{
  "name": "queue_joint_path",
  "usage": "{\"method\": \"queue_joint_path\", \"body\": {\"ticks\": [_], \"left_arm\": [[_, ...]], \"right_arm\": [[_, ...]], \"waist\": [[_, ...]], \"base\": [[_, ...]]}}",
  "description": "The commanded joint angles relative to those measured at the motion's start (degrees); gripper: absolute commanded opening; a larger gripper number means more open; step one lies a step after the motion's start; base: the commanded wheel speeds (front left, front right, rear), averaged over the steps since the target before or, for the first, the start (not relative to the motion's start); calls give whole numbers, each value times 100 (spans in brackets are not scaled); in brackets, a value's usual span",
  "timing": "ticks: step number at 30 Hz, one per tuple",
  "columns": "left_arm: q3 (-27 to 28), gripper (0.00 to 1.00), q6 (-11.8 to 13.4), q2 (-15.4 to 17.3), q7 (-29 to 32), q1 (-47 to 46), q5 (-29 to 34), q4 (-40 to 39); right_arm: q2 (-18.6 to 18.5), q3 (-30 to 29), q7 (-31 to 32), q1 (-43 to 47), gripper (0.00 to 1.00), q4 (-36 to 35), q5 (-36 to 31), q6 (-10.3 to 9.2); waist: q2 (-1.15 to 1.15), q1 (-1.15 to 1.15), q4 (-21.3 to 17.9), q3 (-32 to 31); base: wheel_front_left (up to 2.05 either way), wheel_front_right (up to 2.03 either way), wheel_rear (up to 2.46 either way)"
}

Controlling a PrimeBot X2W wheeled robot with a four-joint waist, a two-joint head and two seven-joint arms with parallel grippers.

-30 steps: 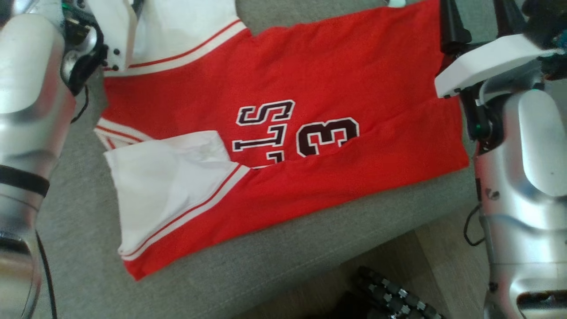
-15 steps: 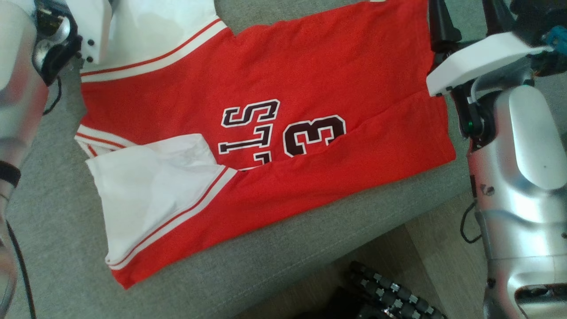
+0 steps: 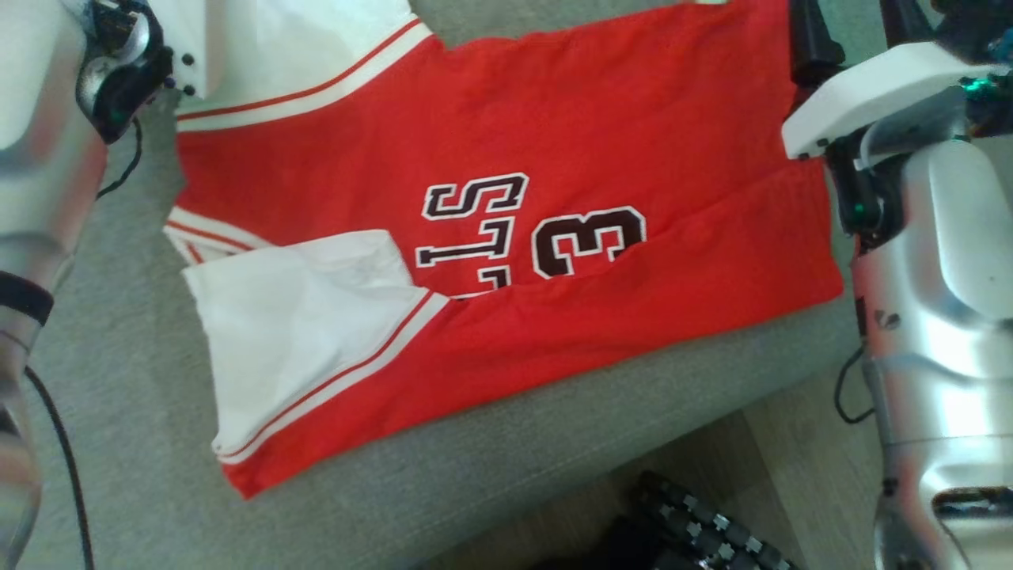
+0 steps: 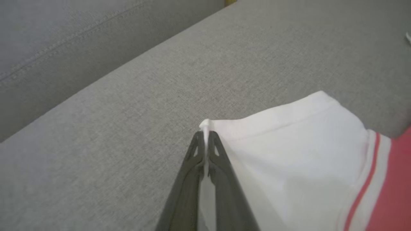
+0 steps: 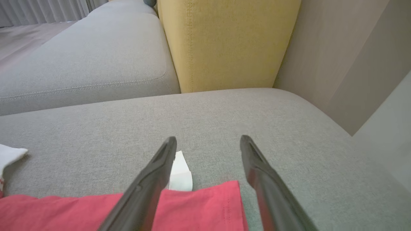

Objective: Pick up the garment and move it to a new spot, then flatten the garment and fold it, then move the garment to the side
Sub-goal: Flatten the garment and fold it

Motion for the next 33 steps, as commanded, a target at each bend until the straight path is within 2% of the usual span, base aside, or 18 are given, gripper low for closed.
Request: {"method": "queue_joint_path", "body": {"ticks": [1,6,13,20,26,27,28,33], "left_arm": [[152,0,9,94,-125,-231,-42,-159],[-35,0,9,10,-595,-170,33,-394],[-171,0,9,-6,-754,-91,-43,-749],[-183,0,34,64,-775,-147,-49,-892],[-189,0,74,94,-785,-217,-28,-943],[-189,0,83,100,-791,-225,-26,-945],[-189,0,91,107,-796,-230,-26,-947],[-171,0,148,157,-859,-267,-18,-909]], "right_arm": [[-130,-8,57,-118,100,-77,69,37],[-514,-180,394,-215,100,640,231,37],[-924,-347,453,-476,100,1478,224,37],[-1063,-334,505,-773,100,2130,243,37],[-1034,-277,486,-912,100,2458,368,37],[-1017,-257,493,-931,35,2508,427,37],[-1006,-241,492,-949,0,2550,489,37],[-1044,-139,366,-1030,0,2682,665,37]], "waist": [[0,0,138,-79],[0,0,459,-151],[0,0,768,-94],[0,0,830,34],[0,0,818,89],[0,0,812,92],[0,0,806,93],[0,0,774,82]], "base": [[0,0,0],[0,0,0],[0,0,0],[0,0,0],[0,0,0],[0,0,0],[0,0,0],[0,0,0]]}}
